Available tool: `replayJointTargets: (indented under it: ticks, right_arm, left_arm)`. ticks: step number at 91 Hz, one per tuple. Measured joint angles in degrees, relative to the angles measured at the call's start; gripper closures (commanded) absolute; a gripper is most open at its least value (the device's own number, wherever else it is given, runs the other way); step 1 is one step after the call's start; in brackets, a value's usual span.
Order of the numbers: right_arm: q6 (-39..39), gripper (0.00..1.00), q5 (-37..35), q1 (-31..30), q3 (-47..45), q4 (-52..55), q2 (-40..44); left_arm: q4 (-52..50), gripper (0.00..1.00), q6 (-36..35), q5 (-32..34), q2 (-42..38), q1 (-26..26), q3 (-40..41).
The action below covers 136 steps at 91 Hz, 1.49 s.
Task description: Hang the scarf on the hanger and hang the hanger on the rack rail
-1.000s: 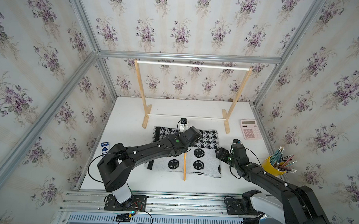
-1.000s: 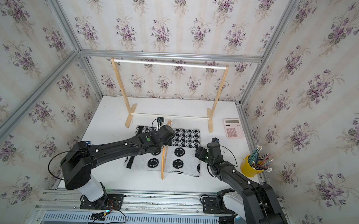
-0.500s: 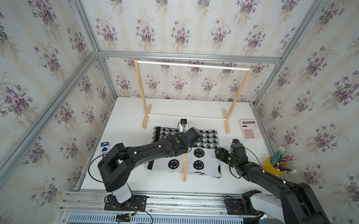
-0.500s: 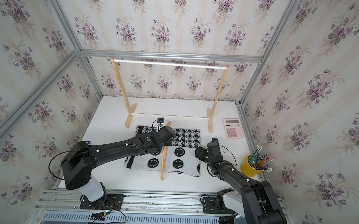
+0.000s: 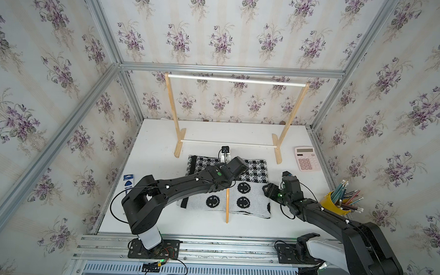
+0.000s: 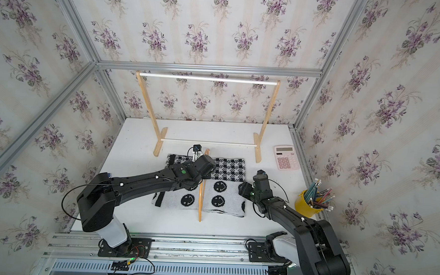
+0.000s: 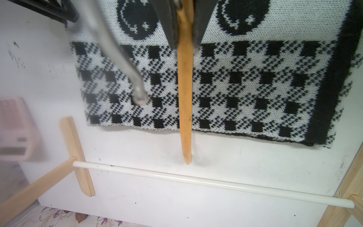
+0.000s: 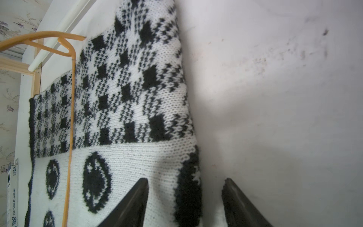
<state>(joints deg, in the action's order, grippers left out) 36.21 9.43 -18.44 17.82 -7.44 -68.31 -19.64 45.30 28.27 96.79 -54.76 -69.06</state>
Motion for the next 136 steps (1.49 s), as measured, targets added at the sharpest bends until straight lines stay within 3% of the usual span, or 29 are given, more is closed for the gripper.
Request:
replayJointTargets:
  ticks: [14,26,36,47,136]
  right_arm:
    - [-0.22,0.36,2.03,0.00,0.20,-0.28,-0.63]
    - [-0.48,0.44,3.32,0.00,0.63,-2.62,-3.19]
    - [-0.46,0.62,4.13,0.00,0.46,-6.14,-5.79]
    - [-0.11,1.00,4.85,0.02,-0.55,-9.44,-8.13]
    - [-0.39,1.00,5.79,-1.75,-0.59,-13.20,-9.92]
  left_arm:
    - [0.02,1.00,0.17,0.04,0.00,0.00,0.11]
    - [0.02,1.00,0.17,0.02,0.04,0.00,0.11]
    - [0.04,1.00,0.17,0.02,0.13,0.00,0.11]
    - [0.09,1.00,0.15,0.11,0.24,0.00,0.11]
    - [-1.95,1.00,1.86,0.90,2.19,-1.99,-2.67]
